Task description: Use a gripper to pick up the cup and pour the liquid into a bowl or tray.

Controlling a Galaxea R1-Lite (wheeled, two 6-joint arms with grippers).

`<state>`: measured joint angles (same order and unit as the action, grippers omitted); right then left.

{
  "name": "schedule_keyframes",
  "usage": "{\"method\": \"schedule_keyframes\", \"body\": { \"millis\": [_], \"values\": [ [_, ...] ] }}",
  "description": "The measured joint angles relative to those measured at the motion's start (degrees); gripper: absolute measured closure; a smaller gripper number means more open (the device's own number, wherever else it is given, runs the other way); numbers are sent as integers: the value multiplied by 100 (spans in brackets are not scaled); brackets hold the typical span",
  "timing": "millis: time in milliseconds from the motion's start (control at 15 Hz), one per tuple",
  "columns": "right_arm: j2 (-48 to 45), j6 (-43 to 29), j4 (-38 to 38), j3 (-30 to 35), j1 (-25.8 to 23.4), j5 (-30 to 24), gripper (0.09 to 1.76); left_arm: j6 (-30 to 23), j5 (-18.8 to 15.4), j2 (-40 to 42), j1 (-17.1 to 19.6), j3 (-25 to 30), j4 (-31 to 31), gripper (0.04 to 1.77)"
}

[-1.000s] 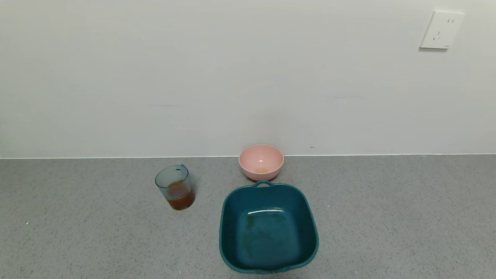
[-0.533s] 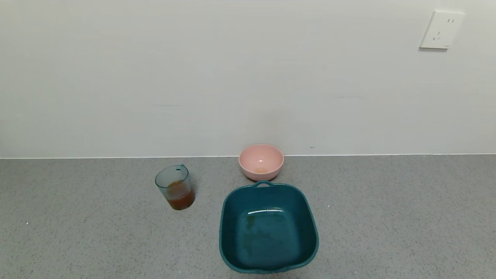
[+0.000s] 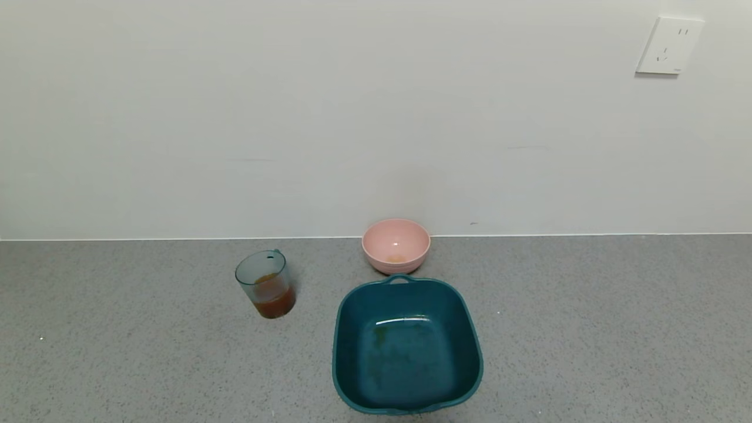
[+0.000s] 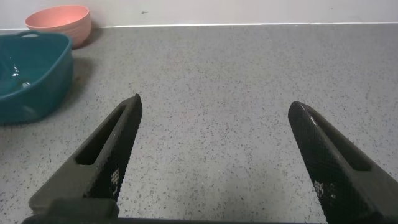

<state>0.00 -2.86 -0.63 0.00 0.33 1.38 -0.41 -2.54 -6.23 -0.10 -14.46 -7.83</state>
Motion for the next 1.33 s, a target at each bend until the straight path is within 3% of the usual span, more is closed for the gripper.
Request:
{"method": "schedule_keyframes", "body": {
  "millis": [467, 1000, 1333],
  "values": [
    [0, 0, -2, 0, -2, 5, 14, -422, 80, -2497, -174, -1012, 118, 9],
    [0, 0, -5, 0, -2, 2, 14, -482, 78, -5752, -163, -1340, 1701, 9],
    [0, -2, -2, 0, 0, 2, 14, -462, 61, -7200, -318, -1321, 2560, 9]
  ]
}}
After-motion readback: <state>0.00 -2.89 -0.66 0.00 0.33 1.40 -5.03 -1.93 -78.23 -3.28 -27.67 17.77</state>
